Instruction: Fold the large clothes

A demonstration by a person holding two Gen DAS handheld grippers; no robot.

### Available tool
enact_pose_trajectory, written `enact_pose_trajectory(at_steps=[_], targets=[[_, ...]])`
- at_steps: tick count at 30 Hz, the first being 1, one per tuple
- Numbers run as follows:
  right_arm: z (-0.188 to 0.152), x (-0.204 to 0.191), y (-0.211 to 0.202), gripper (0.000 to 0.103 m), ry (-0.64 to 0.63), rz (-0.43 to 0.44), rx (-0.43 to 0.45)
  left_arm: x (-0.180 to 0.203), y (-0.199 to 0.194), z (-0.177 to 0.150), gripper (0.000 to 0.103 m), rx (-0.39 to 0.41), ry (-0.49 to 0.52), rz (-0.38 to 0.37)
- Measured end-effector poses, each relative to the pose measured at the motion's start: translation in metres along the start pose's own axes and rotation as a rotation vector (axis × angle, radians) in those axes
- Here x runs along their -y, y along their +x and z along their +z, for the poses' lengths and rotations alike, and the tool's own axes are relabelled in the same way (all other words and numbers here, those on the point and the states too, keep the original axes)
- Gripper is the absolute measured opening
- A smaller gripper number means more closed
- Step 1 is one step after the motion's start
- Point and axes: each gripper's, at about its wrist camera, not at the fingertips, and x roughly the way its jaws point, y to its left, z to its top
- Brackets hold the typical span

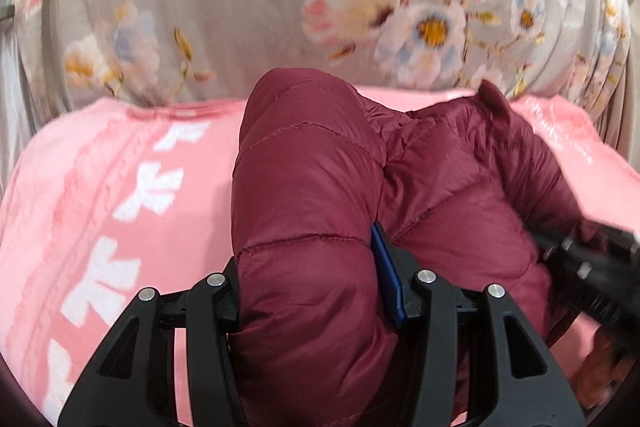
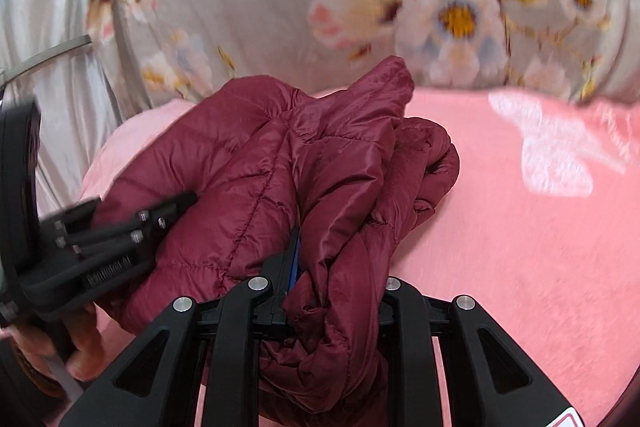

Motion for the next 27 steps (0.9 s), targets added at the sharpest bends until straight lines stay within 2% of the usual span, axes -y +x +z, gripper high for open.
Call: enact_pose_trajectory(at_steps=[7,13,17,22,27], targets=[[-0.006,0.013,0.012,0.022,0.071,-0.007,-0.089,-0.001,0.0,-0.003,0.051,0.0,-0.001,0.015],[-0.01,0.015,0.016,0.023,0.09,-0.012,-0.119,-0.009,0.005,-0.003,0.053,-0.022,-0.021,-0.002],[-0.01,0.012,0.012,0.022,0.088,-0.02,-0.102,-0.011,0.007,-0.005,0.053,-0.025,-0.028,-0.01],[-0.004,0.002,-0.001,0.022,0.055,-0.029,-0.025,-0.007,-0.002,-0.003,0.05,0.029,-0.003,0.003],[-0.008,0.012,0.016,0.023,0.086,-0.041,-0.122,-0.011,0.011,-0.006,0.053,-0.021,-0.02,0.008]])
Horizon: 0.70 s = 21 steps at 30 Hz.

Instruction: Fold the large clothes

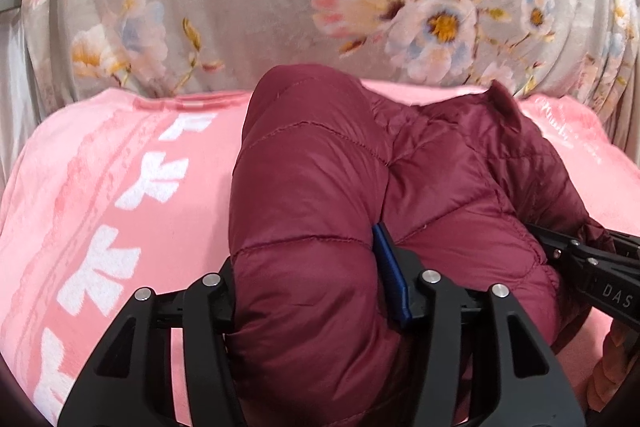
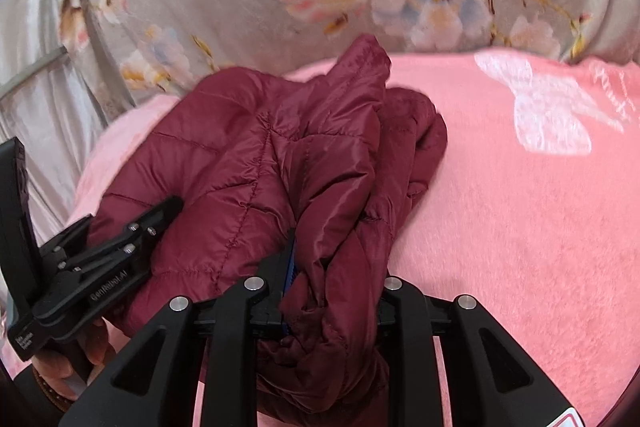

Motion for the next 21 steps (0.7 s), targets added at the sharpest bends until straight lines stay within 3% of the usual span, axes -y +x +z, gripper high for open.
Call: enact_pose_trajectory(at_steps=[4,6,8,11,13,14,15,18,21], targets=[[0.0,0.013,0.001,0.034,0.049,0.021,-0.064,-0.011,0.008,-0.002,0.067,-0.067,-0.052,-0.011],[-0.005,0.02,-0.01,0.051,0.068,0.029,-0.068,-0.016,0.005,-0.005,0.076,-0.091,-0.076,0.001],[-0.012,0.031,-0.029,0.055,0.101,0.047,-0.064,-0.024,-0.007,-0.009,0.086,-0.095,-0.097,0.016],[-0.017,0.045,-0.065,0.055,0.161,0.045,-0.048,-0.039,-0.032,-0.015,0.091,-0.106,-0.145,0.007],[-0.012,0.039,-0.088,0.041,0.14,0.015,-0.021,-0.049,-0.047,-0.015,0.091,-0.145,-0.186,0.049],[-0.009,0.034,-0.092,0.026,0.12,-0.001,-0.019,-0.051,-0.051,-0.013,0.091,-0.154,-0.198,0.075],[-0.002,0.024,-0.096,0.018,0.092,-0.027,-0.02,-0.052,-0.056,-0.009,0.091,-0.174,-0.216,0.132],[0.009,-0.001,-0.089,0.007,0.01,-0.058,-0.041,-0.048,-0.06,-0.002,0.091,-0.244,-0.271,0.217],[0.005,-0.01,-0.069,0.003,-0.033,-0.129,-0.089,-0.039,-0.054,-0.006,0.091,-0.296,-0.296,0.267]])
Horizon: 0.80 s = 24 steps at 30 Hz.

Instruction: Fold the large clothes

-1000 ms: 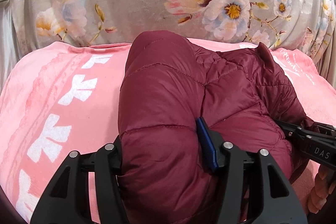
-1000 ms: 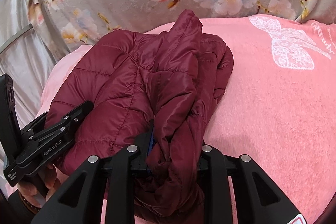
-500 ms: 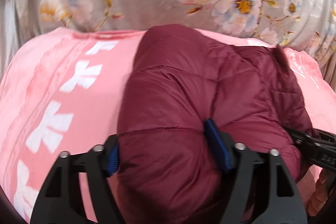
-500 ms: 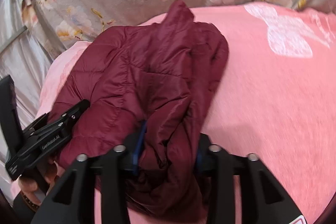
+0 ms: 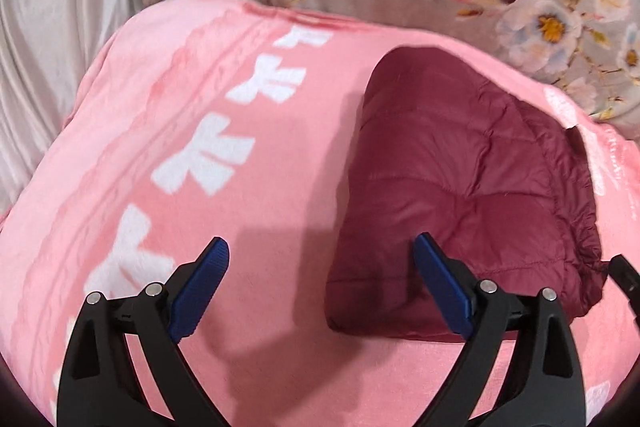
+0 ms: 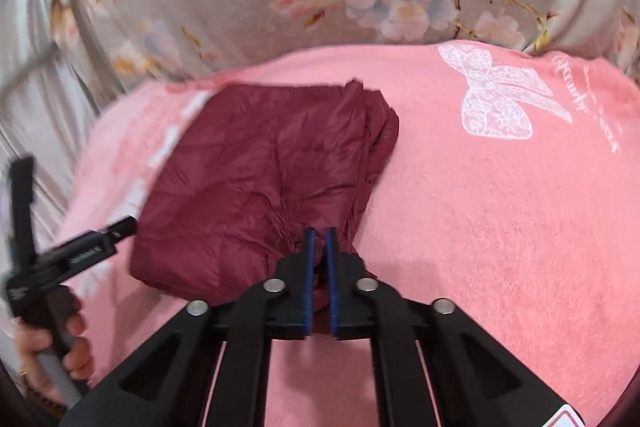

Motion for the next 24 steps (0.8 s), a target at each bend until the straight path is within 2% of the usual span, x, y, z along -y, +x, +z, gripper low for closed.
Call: enact_pose_trajectory(at_steps=[2,3,6,10,15,21,24], targets=[[-0.006,-0.001,0.015,0.002,-0.022,-0.069,-0.033,0.007,0.001,-0.008,0.091,0.018,0.015,0.079],[-0.008,0.0,0.021,0.002,-0.021,-0.079,-0.045,0.008,0.002,-0.009,0.091,0.019,0.02,0.092],[-0.015,0.01,0.034,0.002,0.011,-0.067,-0.082,0.011,0.007,-0.017,0.091,0.012,0.017,0.106],[-0.023,0.008,0.044,0.002,-0.022,-0.09,-0.094,0.012,0.015,-0.024,0.094,0.014,0.011,0.111],[-0.034,-0.001,0.052,0.002,-0.074,-0.144,-0.064,0.016,0.021,-0.029,0.094,0.029,0.032,0.112],[-0.042,-0.029,0.055,0.005,-0.224,-0.304,-0.002,0.019,0.025,-0.034,0.094,0.034,0.032,0.113],[-0.045,-0.021,0.037,0.008,-0.163,-0.273,0.029,0.011,0.019,-0.038,0.094,0.046,-0.009,0.078]])
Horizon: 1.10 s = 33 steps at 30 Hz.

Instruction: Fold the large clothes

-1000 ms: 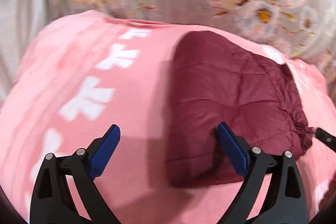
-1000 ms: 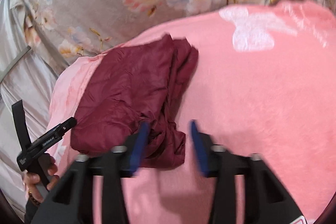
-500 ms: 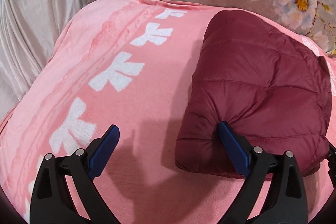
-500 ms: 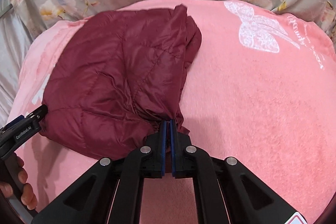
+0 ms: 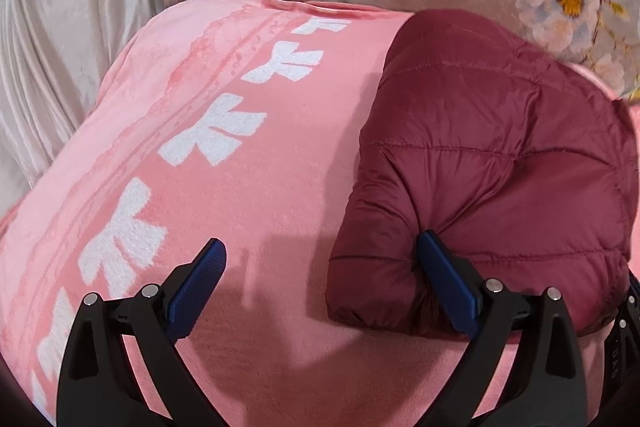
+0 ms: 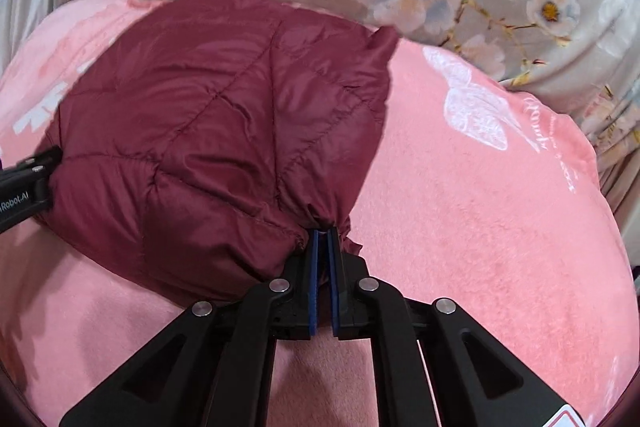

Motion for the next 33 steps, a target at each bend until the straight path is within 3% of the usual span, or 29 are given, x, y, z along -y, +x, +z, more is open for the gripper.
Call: enact_pose_trajectory(at_steps=[2,4,6,10,13,15,18,27,33], targets=[[-0.008,0.012,-0.015,0.016,0.049,0.034,0.008,-0.013,-0.013,-0.008,0.094,-0.002,-0.051,-0.072],[-0.022,0.023,-0.033,0.044,0.081,0.032,0.02,-0.022,-0.026,-0.022,0.095,-0.002,-0.07,-0.118],[-0.037,0.027,-0.044,0.051,0.101,0.06,0.015,-0.023,-0.034,-0.039,0.097,-0.011,-0.054,-0.142],[-0.067,0.02,-0.056,0.055,0.087,0.078,-0.027,-0.01,-0.041,-0.074,0.097,-0.076,0.029,-0.147],[-0.079,0.014,-0.065,0.06,0.086,0.093,-0.044,-0.001,-0.061,-0.084,0.097,-0.018,0.072,-0.144],[-0.085,0.011,-0.07,0.065,0.092,0.094,-0.047,0.007,-0.065,-0.094,0.097,-0.036,0.11,-0.141],[-0.094,0.007,-0.074,0.066,0.095,0.078,-0.061,0.015,-0.074,-0.103,0.097,-0.023,0.139,-0.13],[-0.097,0.007,-0.079,0.068,0.1,0.07,-0.039,0.015,-0.077,-0.105,0.097,-0.01,0.13,-0.085],[-0.096,0.007,-0.081,0.068,0.098,0.081,-0.025,0.024,-0.081,-0.108,0.097,0.013,0.176,-0.06]])
